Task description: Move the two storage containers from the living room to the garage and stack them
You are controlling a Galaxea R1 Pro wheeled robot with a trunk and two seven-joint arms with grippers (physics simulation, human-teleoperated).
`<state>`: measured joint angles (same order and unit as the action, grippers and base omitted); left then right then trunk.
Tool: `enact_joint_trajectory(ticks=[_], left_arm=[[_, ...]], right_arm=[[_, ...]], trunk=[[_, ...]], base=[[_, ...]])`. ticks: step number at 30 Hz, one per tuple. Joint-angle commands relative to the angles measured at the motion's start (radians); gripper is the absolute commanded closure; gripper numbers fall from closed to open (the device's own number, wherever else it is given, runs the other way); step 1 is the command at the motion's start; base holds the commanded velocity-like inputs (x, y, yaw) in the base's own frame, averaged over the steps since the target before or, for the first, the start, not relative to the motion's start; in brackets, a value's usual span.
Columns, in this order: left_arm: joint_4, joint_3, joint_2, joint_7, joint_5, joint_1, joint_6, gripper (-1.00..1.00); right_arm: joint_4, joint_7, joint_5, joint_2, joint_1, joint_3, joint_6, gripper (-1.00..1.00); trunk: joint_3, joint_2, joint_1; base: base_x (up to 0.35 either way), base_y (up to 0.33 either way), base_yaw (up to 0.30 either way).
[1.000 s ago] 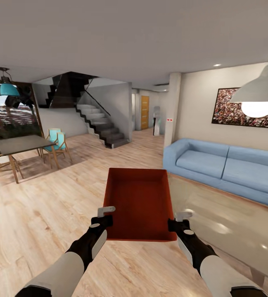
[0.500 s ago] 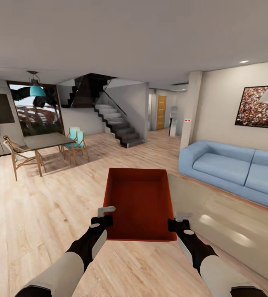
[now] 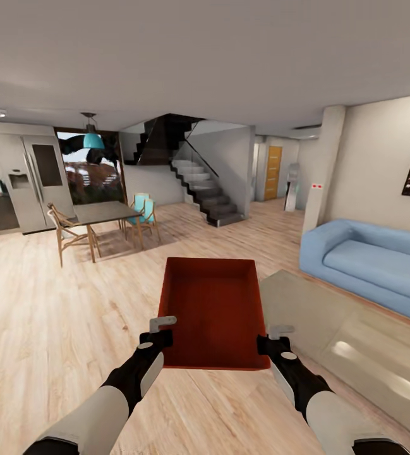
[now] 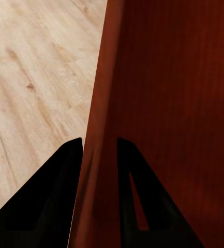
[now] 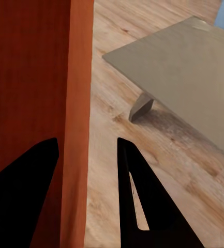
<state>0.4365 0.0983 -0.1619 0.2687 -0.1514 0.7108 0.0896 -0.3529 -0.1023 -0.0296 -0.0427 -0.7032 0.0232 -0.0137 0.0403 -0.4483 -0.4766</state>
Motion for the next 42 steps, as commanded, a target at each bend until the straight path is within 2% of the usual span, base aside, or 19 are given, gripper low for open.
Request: enact_joint_trajectory(ticks=[1,26,42], left_arm=[[-0.001,0.011,0.024,0.011,-0.017,-0.001,0.005,1.0],[-0.001,0.011,0.024,0.011,-0.017,-0.001,0.006,1.0],[-0.001,0.011,0.024,0.009,-0.017,-0.001,0.006,1.0]], right_arm=[[-0.071,-0.006,-0.01,0.003,-0.001,-0.019,-0.002,1.0],[-0.071,-0.006,-0.01,0.003,-0.001,-0.019,-0.002,1.0],[-0.071,-0.005,-0.013,0.002,-0.001,-0.019,-0.002,1.0]], trunk=[[0.0,-0.001,0.0],[0.0,-0.001,0.0],[0.0,-0.001,0.0]], base=[[0.0,0.0,0.269],[0.0,0.0,0.267],[0.037,0.0,0.025]])
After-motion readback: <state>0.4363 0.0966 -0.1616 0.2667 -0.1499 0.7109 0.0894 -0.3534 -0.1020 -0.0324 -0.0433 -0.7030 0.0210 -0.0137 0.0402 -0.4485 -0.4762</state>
